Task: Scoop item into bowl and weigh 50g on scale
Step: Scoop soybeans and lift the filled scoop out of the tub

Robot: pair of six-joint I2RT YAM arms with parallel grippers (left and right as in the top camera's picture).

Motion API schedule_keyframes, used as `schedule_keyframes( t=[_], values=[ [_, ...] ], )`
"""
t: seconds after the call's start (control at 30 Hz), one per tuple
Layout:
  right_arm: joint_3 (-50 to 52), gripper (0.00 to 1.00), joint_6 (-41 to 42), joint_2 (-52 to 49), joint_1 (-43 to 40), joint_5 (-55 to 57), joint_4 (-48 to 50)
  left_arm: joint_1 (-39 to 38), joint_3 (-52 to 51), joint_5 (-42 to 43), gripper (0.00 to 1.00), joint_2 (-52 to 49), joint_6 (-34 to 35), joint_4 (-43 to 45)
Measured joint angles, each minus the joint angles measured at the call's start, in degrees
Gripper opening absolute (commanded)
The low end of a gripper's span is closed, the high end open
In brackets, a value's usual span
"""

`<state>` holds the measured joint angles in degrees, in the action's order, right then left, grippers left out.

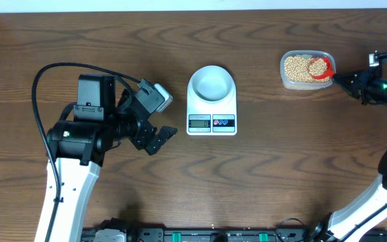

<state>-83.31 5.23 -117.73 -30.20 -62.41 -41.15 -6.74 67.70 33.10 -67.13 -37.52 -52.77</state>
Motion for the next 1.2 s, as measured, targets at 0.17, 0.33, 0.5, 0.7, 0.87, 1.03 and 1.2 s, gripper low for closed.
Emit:
schedule_keyframes(
  t=[0.17, 0.33, 0.5, 0.7, 0.87, 1.03, 1.2],
  values=[
    [0.00, 0.01, 0.00, 0.00, 0.00, 0.59, -0.02, 0.00, 0.00, 0.00, 0.98, 0.00, 0.02, 0.00],
    [0.02, 0.01, -0.11, 0.00, 0.00, -1.01, -0.02, 0.00, 0.00, 0.00, 0.98, 0.00, 0.02, 0.00],
    [0.02, 0.01, -0.24, 0.00, -0.28, -2.19, -0.02, 0.00, 0.00, 0.02, 0.98, 0.00, 0.02, 0.00],
    [0.02, 0.01, -0.24, 0.00, -1.51, -5.60, 0.00, 0.00, 0.00, 0.02, 0.98, 0.00, 0.02, 0.00],
    [0.02, 0.01, -0.26, 0.00, -1.73, -8.81, -0.02, 0.00, 0.00, 0.00, 0.98, 0.00, 0.02, 0.00],
    [0.02, 0.01, -0.26, 0.00, -1.60, -11.08, 0.00, 0.00, 0.00, 0.00, 0.98, 0.00, 0.02, 0.00],
    [0.02, 0.01, -0.26, 0.00, -0.09, -12.68, 0.00, 0.00, 0.00, 0.00, 0.98, 0.00, 0.02, 0.00]
  ],
)
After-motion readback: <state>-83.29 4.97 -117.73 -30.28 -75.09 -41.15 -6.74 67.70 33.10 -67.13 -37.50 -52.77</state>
